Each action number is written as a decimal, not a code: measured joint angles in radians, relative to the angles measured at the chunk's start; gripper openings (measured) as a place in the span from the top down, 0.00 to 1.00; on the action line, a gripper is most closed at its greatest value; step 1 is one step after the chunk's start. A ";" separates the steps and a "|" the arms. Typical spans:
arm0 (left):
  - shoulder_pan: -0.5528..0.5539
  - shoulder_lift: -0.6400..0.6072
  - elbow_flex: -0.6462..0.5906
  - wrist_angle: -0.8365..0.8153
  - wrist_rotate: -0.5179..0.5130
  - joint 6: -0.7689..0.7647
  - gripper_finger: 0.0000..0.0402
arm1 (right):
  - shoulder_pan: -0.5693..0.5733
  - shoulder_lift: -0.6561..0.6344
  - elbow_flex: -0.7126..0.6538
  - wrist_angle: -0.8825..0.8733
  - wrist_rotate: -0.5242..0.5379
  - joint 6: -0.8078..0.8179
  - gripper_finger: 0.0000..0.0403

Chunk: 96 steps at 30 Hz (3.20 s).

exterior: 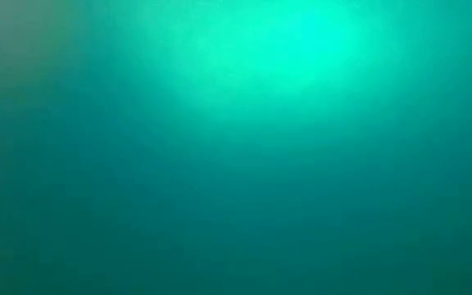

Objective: Pick & Place USB Port
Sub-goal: Put the top sky blue HDMI cable into the red bin, then put the black and white USB cable into the blue bin

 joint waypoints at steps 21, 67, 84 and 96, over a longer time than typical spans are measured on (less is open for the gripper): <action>0.257 -0.383 0.002 -0.102 -0.521 0.293 0.50 | -0.001 0.000 0.000 -0.109 -0.130 0.055 0.57; 0.460 -0.634 0.002 -0.001 -0.308 0.886 0.50 | -0.512 0.799 0.455 -0.403 -0.175 -0.764 0.57; 0.432 -0.721 0.002 -0.051 -0.417 0.867 0.50 | -0.536 0.901 0.459 -0.527 -0.216 -0.682 0.80; 0.436 -0.720 0.002 -0.108 -0.472 0.862 0.50 | -0.371 0.477 0.454 -0.667 -0.322 -0.300 0.98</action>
